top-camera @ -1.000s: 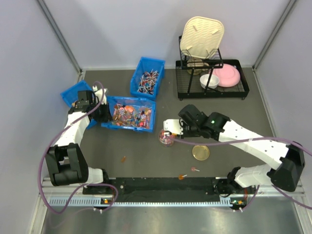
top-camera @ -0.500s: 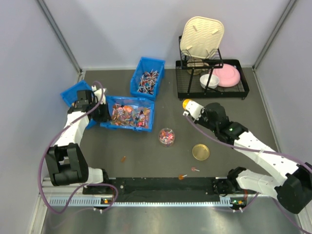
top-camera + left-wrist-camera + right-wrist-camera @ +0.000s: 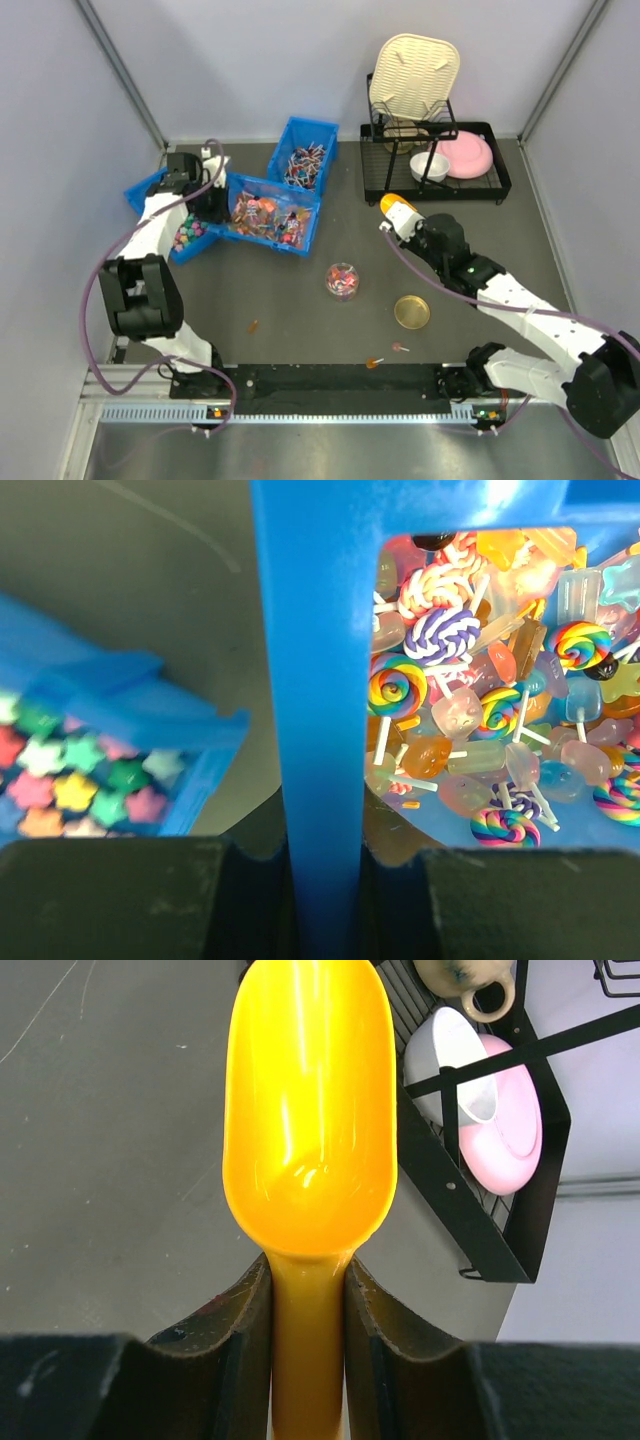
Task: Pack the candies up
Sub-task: Place the storage box at the center of the board.
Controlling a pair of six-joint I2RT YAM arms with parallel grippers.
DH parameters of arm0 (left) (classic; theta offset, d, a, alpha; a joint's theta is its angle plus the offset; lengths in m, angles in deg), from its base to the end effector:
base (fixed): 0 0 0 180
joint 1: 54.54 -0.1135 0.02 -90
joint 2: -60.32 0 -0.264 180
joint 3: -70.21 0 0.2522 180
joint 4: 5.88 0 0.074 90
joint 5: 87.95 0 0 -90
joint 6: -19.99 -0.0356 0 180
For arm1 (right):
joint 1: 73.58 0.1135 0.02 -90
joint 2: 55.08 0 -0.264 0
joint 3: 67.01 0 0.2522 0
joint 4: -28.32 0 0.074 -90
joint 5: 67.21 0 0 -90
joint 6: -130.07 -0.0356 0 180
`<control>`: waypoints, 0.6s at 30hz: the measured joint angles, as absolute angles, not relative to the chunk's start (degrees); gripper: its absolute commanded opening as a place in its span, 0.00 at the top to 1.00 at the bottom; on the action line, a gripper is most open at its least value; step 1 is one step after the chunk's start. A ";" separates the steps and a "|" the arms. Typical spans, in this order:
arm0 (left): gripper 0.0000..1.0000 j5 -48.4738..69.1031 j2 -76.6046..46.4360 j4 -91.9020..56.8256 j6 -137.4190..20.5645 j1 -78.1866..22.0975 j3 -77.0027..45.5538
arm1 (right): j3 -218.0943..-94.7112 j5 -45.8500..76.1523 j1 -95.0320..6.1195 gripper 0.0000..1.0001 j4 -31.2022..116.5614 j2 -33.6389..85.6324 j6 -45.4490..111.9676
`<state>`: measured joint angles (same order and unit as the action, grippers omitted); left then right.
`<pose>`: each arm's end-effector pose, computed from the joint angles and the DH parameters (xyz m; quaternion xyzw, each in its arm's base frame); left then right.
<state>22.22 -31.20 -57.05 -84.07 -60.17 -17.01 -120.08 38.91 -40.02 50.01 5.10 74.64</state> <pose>0.3389 0.0211 0.2700 0.1209 0.9338 -0.1148 0.3165 0.2003 0.1210 0.2592 -0.4182 0.7460 -0.1251 0.5029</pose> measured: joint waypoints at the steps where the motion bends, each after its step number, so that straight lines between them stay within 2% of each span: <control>1: 1.00 22.00 -31.86 -57.20 -84.40 -59.49 -17.31 | -120.08 39.00 -40.02 1.00 49.94 5.14 74.49; 9: 1.00 19.22 -39.86 -59.98 -86.10 -50.77 -22.16 | -119.82 39.31 -40.02 1.00 49.37 6.85 74.29; 18: 1.00 12.42 -50.09 -64.07 -85.45 -51.56 -34.12 | -119.75 39.35 -40.02 1.00 48.87 7.98 74.33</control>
